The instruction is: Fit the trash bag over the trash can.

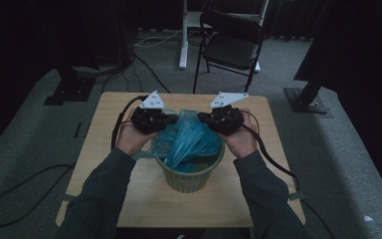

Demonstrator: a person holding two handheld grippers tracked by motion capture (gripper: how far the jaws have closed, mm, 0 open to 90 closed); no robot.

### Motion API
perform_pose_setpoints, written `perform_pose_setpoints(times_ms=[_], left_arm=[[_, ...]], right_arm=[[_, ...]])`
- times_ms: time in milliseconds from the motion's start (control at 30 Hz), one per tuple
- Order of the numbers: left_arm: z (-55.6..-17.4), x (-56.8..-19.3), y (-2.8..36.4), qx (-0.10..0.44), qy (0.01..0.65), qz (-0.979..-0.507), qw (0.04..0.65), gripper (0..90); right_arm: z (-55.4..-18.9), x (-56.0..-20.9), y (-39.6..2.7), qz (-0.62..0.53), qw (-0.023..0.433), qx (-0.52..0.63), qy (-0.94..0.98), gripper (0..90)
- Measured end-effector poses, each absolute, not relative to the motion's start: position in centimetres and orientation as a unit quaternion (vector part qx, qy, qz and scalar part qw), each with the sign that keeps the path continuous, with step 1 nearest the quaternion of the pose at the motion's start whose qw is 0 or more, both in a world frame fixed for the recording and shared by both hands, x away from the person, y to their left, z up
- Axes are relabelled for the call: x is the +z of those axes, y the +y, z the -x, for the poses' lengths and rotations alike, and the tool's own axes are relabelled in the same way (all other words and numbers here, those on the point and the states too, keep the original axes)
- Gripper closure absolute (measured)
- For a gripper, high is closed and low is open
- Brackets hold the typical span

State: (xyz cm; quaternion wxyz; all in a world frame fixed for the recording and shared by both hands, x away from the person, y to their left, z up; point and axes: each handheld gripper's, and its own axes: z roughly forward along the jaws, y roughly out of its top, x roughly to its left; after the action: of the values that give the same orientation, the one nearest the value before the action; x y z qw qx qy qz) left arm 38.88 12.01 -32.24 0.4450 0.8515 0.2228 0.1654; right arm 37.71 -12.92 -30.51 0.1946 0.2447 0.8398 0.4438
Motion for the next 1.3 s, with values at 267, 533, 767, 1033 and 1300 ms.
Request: perform_pose_setpoints(times_ms=[267,533,767,1033,1300], left_arm=[[-38.7,-32.1,11.2,0.166,0.213,-0.854,0.445,87.9],[-38.4,-31.9,11.0,0.168,0.209,-0.85,0.452,87.9],[-38.3,-31.7,11.7,0.172,0.218,-0.844,0.459,86.0],[-37.9,-31.7,13.9,0.185,0.24,-0.833,0.464,68.7],[-38.7,-32.5,16.4,0.177,0.284,-0.825,0.455,56.1]], right_arm=[[-37.8,-30.4,-12.2,-0.238,0.185,0.465,0.832,57.5],[-38.1,-30.3,-11.0,-0.228,0.172,0.455,0.844,52.1],[-38.2,-30.9,-10.9,-0.249,0.203,0.411,0.853,89.5],[-38.4,-31.3,-13.0,-0.278,0.193,0.416,0.844,89.6],[-38.8,-32.5,-15.1,-0.294,0.167,0.426,0.839,89.0]])
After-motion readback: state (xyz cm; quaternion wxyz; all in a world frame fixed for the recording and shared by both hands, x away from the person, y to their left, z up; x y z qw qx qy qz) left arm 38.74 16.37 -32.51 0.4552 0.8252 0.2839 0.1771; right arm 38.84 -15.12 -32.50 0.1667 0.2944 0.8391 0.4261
